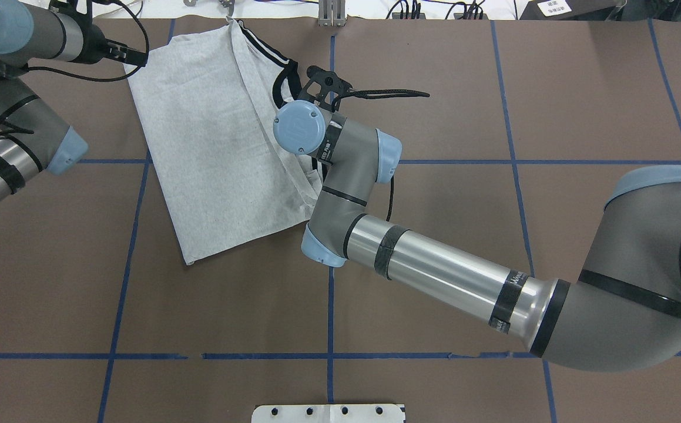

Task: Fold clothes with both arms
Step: 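Move the right gripper over the collar edge of the rotated shirt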

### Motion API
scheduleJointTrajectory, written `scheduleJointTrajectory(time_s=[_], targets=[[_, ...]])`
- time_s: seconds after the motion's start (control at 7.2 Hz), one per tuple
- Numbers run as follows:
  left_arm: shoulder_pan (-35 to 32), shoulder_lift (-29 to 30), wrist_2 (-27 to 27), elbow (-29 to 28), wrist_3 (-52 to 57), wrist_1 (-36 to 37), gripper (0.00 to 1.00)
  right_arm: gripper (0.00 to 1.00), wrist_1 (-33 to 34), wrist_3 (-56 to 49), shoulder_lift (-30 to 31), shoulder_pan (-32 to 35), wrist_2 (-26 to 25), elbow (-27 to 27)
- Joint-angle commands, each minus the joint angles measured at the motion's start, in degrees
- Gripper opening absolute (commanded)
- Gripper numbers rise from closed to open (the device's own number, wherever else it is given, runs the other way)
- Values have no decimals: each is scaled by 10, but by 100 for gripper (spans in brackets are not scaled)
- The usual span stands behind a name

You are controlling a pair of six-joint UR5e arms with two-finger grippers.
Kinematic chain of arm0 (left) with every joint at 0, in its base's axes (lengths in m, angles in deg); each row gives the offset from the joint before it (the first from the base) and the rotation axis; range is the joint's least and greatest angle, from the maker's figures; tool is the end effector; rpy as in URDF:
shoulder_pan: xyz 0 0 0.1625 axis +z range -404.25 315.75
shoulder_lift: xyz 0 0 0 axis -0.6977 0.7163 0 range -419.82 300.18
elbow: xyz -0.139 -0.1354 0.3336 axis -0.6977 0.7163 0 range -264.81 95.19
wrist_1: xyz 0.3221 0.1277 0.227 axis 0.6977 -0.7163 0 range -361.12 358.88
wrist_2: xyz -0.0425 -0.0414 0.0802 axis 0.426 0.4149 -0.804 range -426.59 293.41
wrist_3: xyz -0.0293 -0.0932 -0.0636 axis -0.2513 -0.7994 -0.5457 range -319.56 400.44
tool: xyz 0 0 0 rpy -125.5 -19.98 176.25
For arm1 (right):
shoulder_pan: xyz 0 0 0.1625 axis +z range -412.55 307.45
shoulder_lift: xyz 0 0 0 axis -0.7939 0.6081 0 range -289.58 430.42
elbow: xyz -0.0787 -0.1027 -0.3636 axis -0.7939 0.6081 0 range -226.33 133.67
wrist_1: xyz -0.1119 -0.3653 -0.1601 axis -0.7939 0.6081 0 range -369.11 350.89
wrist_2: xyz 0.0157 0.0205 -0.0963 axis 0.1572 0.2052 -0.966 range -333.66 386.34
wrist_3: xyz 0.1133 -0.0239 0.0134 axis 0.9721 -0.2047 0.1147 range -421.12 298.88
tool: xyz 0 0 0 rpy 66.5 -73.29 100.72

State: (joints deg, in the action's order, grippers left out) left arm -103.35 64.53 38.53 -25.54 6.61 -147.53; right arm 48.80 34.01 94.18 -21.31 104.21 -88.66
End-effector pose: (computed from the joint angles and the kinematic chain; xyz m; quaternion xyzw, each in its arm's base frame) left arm 0.3002 -0.7020 0.4261 0.3579 0.3616 0.0438 0.8598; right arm -0.6674 -0.5893 0.1883 0.1891 -0.3929 0.3235 0.8398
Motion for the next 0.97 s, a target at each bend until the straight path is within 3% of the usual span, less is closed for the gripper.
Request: scheduleJointTrajectory(time_s=[0.0, 0.14, 0.42, 0.83], targets=[[1, 0, 0, 1, 0, 0, 100, 54, 0, -1, 0, 0, 0, 1], [1, -1, 0, 1, 0, 0, 100, 46, 0, -1, 0, 0, 0, 1], [1, -5, 0, 5, 0, 0, 100, 1, 0, -1, -1, 0, 1, 1], [1, -12, 0, 15, 0, 0, 100, 0, 5, -21, 0, -1, 3, -6]])
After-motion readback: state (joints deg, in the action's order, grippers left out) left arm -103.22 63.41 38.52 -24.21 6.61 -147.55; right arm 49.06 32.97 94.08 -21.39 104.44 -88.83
